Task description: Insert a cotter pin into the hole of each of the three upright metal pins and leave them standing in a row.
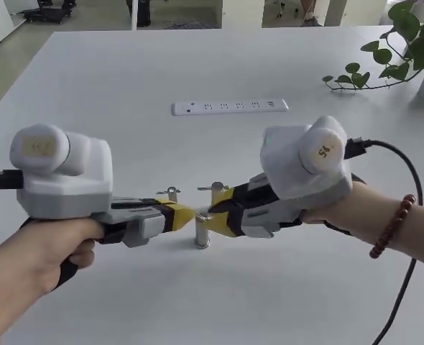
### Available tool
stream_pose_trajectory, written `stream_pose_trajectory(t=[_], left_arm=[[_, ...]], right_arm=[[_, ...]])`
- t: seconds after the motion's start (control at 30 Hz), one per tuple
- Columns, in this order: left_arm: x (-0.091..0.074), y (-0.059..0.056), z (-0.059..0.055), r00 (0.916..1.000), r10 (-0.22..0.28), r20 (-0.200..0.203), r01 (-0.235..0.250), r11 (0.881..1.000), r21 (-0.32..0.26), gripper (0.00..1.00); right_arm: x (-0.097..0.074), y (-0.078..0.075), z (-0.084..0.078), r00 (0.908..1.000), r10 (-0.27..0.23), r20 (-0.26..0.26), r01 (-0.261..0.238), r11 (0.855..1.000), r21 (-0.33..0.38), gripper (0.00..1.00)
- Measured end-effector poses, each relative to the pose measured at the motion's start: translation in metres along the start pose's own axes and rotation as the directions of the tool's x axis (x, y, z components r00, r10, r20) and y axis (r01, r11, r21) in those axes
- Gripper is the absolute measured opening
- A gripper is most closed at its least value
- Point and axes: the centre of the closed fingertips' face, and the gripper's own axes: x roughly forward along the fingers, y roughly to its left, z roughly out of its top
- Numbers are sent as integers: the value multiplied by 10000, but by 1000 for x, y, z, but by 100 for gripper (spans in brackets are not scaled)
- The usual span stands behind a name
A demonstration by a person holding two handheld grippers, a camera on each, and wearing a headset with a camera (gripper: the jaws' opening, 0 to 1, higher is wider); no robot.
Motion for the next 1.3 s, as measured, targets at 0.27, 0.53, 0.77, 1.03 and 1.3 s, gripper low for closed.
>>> stream_pose_trajectory(t=[0.27,0.53,0.77,1.03,1.3], left_arm=[[-3,-5,-9,9990,-254,-365,295,9930,1141,0],[-5,-14,-11,9958,-850,-327,892,9828,1615,0],[-7,-27,-11,9867,-1598,-283,1622,9672,1956,0],[-12,-40,-12,9735,-2278,-188,2269,9531,2001,0],[-13,-47,-12,9658,-2590,-97,2560,9473,1925,0]], right_arm=[[-4,13,-4,9917,1150,572,-1235,9764,1773,10],[-6,26,-9,9725,2109,989,-2295,9404,2511,10],[-6,36,-12,9587,2633,1071,-2825,9246,2554,10],[-8,47,-10,9314,3377,1361,-3624,8959,2569,7],[-9,51,-9,9222,3582,1458,-3850,8863,2573,6]])
